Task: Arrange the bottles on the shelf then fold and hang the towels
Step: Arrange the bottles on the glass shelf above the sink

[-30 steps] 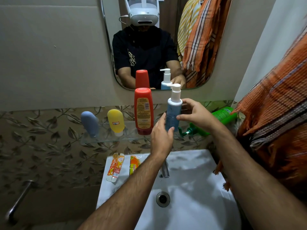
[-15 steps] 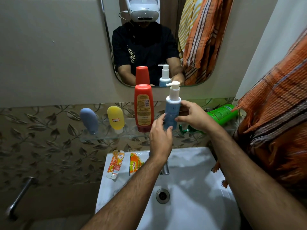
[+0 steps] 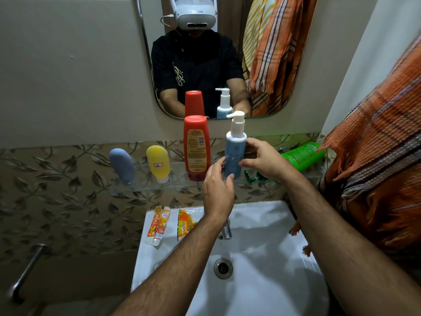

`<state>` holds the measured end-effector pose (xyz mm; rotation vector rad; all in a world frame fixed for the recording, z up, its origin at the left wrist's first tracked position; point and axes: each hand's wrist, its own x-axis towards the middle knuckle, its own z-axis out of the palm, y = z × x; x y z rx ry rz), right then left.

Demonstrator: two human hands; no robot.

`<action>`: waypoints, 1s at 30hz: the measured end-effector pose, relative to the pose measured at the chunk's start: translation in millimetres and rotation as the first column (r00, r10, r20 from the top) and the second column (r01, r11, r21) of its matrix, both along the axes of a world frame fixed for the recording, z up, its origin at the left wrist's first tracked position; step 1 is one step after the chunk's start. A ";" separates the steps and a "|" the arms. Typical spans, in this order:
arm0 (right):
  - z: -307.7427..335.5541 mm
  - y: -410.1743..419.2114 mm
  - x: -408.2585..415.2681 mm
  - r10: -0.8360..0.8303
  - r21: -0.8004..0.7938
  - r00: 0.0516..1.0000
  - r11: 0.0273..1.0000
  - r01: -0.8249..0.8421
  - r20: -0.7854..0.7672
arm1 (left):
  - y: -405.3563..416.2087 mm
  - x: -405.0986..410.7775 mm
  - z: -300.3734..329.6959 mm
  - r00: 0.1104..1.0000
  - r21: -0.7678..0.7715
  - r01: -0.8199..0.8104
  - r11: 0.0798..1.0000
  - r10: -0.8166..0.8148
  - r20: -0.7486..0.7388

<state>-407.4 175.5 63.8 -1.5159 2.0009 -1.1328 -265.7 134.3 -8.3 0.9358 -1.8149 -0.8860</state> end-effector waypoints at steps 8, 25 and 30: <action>-4.5 -1.5 -3.6 0.006 0.007 1.000 1.000 -0.006 -0.017 | 2.2 3.0 -0.8 1.000 -0.009 0.003 1.000 -0.004 -0.005; -6.3 50.4 -38.1 -0.276 -0.037 0.847 0.956 0.292 -0.454 | 25.3 -28.3 -17.4 0.993 0.397 0.109 0.911 -0.084 -0.079; -19.5 61.2 -47.7 -0.155 0.144 0.789 0.945 0.294 -0.594 | 27.0 -37.4 -15.9 0.988 0.463 0.130 0.877 -0.075 -0.136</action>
